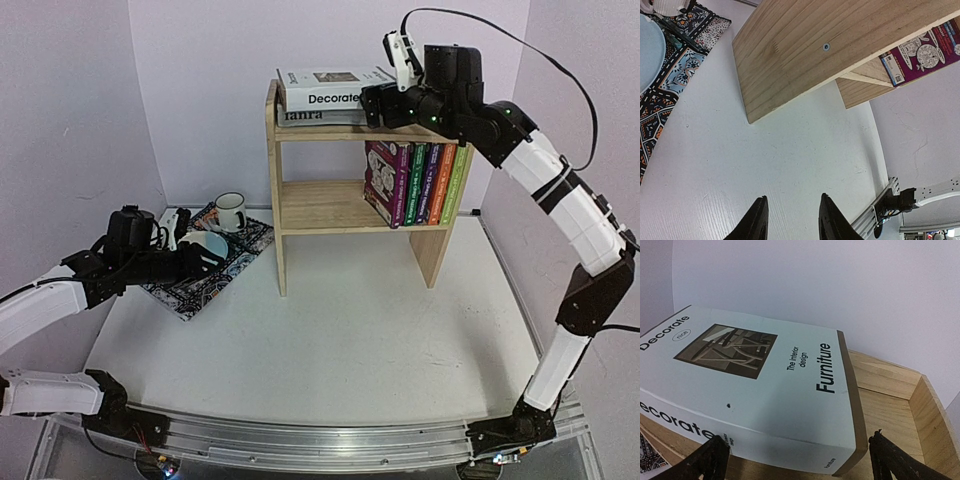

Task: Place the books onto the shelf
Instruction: Adjust the book at the book pile on the shelf.

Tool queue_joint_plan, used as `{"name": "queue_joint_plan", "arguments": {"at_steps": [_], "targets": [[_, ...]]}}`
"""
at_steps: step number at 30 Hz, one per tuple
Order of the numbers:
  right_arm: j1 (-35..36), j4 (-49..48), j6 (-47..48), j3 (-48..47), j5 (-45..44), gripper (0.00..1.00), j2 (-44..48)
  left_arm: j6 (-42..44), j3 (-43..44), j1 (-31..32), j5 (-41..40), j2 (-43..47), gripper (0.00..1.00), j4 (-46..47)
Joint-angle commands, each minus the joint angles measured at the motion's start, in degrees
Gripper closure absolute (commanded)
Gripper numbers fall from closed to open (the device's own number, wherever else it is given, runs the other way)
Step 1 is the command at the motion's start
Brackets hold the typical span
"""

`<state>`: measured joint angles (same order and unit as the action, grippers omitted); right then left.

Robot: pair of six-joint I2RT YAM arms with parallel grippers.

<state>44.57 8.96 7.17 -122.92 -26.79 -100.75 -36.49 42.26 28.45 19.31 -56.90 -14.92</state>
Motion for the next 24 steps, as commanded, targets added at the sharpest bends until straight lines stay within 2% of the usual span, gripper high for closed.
{"name": "queue_joint_plan", "arguments": {"at_steps": [1, 24], "targets": [[-0.72, -1.44, -2.36, -3.4, 2.04, 0.02, -1.64, -0.32, 0.28, -0.11, 0.28, 0.01, 0.64, 2.5], [-1.87, -1.22, -4.27, -10.39, 4.6, 0.02, -8.07, -0.09, -0.45, -0.13, 0.11, -0.02, 0.64, 2.88]]}}
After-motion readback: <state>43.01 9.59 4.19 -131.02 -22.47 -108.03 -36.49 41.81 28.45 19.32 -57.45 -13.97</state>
